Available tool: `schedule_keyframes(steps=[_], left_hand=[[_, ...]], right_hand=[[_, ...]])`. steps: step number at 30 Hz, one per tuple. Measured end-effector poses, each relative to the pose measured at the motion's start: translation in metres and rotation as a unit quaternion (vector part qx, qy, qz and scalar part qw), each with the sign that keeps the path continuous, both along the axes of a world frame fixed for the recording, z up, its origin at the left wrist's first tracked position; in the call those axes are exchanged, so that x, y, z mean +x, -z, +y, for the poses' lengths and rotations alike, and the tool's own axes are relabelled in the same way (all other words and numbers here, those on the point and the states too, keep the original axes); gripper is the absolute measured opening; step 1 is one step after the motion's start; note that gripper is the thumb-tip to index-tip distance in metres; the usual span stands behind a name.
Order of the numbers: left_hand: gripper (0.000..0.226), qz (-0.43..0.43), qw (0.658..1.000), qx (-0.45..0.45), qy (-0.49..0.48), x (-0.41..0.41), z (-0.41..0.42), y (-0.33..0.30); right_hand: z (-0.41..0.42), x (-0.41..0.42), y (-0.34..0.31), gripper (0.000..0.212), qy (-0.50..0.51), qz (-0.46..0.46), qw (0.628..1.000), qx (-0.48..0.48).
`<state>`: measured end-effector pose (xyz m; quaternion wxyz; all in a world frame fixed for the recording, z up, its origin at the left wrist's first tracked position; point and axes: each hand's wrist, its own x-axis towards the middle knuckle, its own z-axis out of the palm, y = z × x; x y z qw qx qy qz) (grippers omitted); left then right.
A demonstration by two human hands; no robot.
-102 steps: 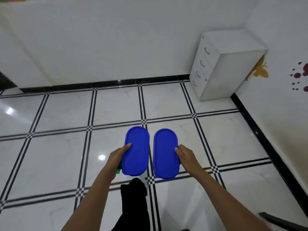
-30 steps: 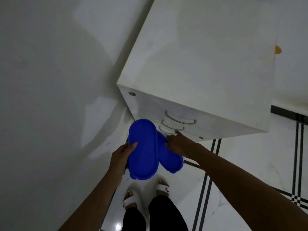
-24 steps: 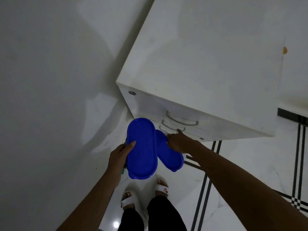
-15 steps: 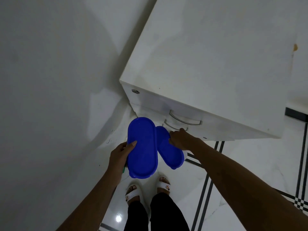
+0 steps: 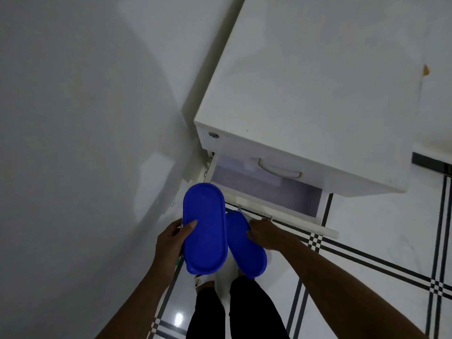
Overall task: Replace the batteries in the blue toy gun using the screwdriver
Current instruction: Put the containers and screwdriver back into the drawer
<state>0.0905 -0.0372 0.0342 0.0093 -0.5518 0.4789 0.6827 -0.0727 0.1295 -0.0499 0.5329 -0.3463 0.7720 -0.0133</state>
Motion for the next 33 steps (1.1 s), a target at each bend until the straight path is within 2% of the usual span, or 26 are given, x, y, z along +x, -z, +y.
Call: schedule_keyframes(steps=[4,8,12,15,18,22,26,33], left_hand=[[0.026,-0.02,0.999,0.001,0.042,0.02,0.001,-0.01],[0.031,-0.038,0.996,0.015,0.074,0.027,0.003,-0.03],[0.047,-0.05,0.993,0.037,0.101,0.019,0.0,-0.055],[0.06,-0.068,0.988,0.036,0.133,0.005,-0.001,-0.06],[0.044,-0.072,0.986,0.04,0.143,-0.011,0.002,-0.053],[0.035,-0.079,0.983,0.048,0.158,-0.034,0.008,-0.036],[0.018,-0.09,0.978,0.034,0.184,-0.054,0.014,-0.014],[0.016,-0.107,0.976,0.008,0.188,-0.067,0.016,0.014]], right_hand=[[0.007,0.029,-0.019,0.035,0.0,-0.033,0.999,0.016],[0.018,0.053,-0.053,0.034,0.018,-0.075,0.997,0.017],[0.034,0.051,-0.095,0.027,0.112,-0.133,0.985,0.007],[0.051,0.032,-0.119,0.027,0.218,-0.158,0.963,-0.012],[0.068,0.009,-0.128,0.029,0.331,-0.139,0.933,-0.034],[0.079,-0.022,-0.102,0.031,0.409,-0.043,0.911,-0.037],[0.077,-0.052,-0.054,0.029,0.441,0.018,0.897,0.008],[0.073,-0.076,-0.012,0.028,0.395,0.04,0.917,0.045]])
